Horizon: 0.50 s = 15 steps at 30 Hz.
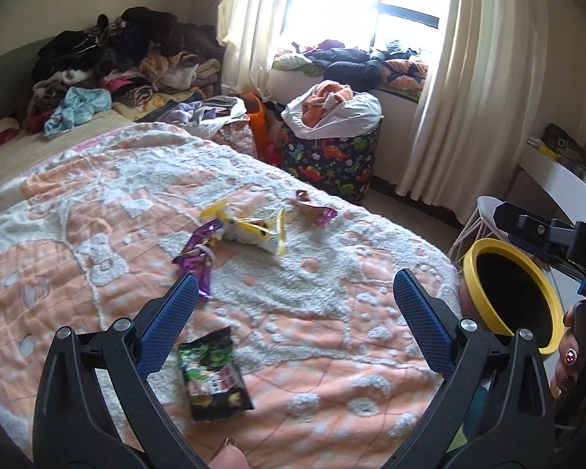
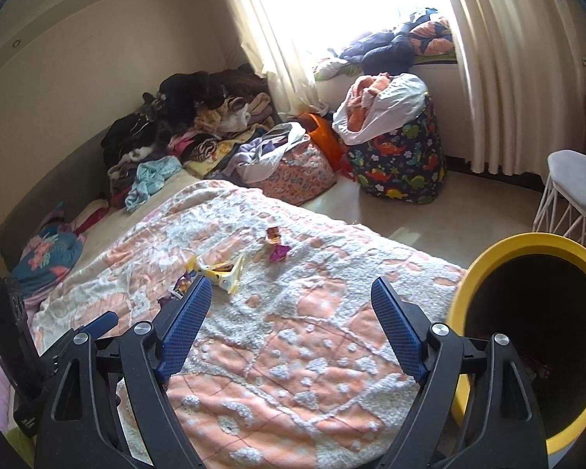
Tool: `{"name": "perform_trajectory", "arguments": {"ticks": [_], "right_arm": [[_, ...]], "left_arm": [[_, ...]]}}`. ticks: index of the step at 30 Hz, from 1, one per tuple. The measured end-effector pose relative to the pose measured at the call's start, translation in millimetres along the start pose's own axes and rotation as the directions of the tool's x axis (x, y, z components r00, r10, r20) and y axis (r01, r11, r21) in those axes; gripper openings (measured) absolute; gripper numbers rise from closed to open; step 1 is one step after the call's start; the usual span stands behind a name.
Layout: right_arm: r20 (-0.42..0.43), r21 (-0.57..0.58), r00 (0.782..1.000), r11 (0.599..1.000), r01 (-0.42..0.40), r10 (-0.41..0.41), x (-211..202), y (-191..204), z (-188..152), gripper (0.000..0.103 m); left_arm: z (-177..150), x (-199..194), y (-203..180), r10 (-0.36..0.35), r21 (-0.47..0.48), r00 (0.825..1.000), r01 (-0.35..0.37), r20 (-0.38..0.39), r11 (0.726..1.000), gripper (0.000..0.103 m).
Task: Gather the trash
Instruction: 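Move both open grippers back over the wrappers on the bed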
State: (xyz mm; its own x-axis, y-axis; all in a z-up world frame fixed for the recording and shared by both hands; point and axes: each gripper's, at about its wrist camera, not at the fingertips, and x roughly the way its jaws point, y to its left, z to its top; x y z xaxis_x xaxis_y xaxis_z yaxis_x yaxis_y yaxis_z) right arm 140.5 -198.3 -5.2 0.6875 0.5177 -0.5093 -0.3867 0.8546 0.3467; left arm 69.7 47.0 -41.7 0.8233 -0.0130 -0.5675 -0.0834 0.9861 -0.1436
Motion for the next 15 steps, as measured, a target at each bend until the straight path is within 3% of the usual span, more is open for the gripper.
{"name": "perform_trajectory", "arguments": {"ticks": [8, 15], "right_arm": [[-0.065, -0.016, 0.997, 0.999, -0.045, 0.044, 44.4, 25.1, 5.8, 0.081], [-0.141, -0.015, 0.987, 0.997, -0.08, 0.077, 93.9, 41.8, 9.2, 0.08]], "left_arm": [[-11.8, 12.7, 33.2, 0.005, -0.065, 0.996, -0.011, -0.084, 0.998, 0.092], [-35.0, 31.6, 53.4, 0.009, -0.112, 0.978, -0.033, -0.207, 0.993, 0.092]]}}
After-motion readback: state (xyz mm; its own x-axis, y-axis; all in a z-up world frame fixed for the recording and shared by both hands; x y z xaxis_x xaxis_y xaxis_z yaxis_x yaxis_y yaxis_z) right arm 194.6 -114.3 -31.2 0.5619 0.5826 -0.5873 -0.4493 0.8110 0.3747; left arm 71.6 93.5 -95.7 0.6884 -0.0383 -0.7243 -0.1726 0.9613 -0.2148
